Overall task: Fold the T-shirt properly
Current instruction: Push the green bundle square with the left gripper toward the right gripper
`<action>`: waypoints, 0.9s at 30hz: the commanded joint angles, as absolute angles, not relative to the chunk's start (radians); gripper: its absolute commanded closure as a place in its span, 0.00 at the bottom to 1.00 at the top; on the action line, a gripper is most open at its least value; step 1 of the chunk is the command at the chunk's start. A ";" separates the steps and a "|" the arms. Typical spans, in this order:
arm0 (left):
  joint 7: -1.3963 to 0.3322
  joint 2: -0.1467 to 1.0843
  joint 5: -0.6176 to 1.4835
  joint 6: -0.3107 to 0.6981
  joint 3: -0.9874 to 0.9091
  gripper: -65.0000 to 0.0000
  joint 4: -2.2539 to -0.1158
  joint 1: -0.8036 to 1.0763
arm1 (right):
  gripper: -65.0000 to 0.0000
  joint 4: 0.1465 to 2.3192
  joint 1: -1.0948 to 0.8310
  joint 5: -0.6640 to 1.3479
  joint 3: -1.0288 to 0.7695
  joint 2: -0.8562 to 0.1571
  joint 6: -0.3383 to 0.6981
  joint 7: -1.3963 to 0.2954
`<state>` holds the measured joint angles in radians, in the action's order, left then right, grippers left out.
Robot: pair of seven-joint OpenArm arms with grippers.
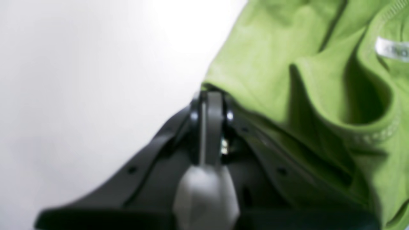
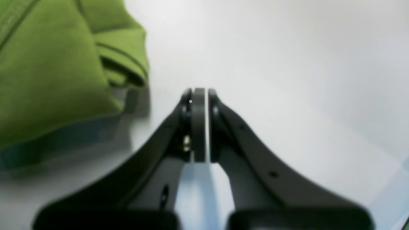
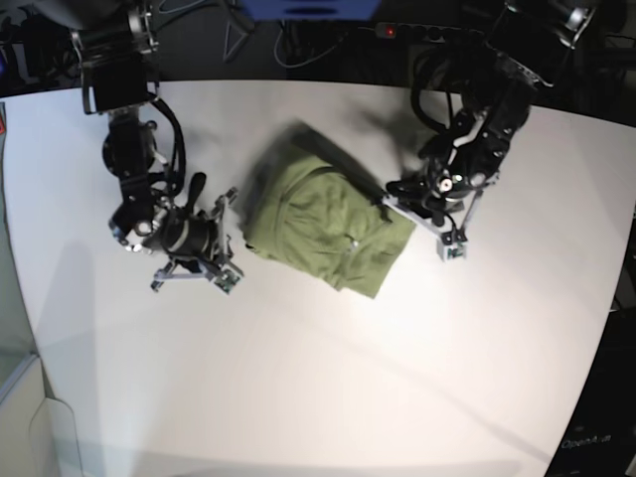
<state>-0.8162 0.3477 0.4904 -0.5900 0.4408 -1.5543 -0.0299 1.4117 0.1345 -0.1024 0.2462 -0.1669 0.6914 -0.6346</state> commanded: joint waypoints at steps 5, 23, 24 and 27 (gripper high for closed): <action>-0.829 0.328 0.498 -0.599 0.441 0.97 -1.518 -0.068 | 1.00 1.469 0.093 -0.097 0.243 -0.162 0.698 -0.615; -0.598 0.154 0.498 -0.472 0.536 0.97 -1.185 -0.338 | 1.00 1.685 -0.186 -0.105 0.248 -0.056 0.698 -0.616; -0.579 0.148 0.498 -0.472 0.544 0.97 -1.162 -0.346 | 1.00 1.685 -0.193 -0.105 0.248 -0.054 0.698 -0.616; -0.526 0.133 0.498 -0.472 0.568 0.97 -1.132 -0.360 | 1.00 1.685 -0.206 -0.105 0.248 -0.053 0.698 -0.616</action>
<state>-0.5285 0.1375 0.4984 -0.4744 0.5678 -1.1225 -0.3401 1.6672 -0.2089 -0.1135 0.2497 -0.0525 0.6918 -0.6277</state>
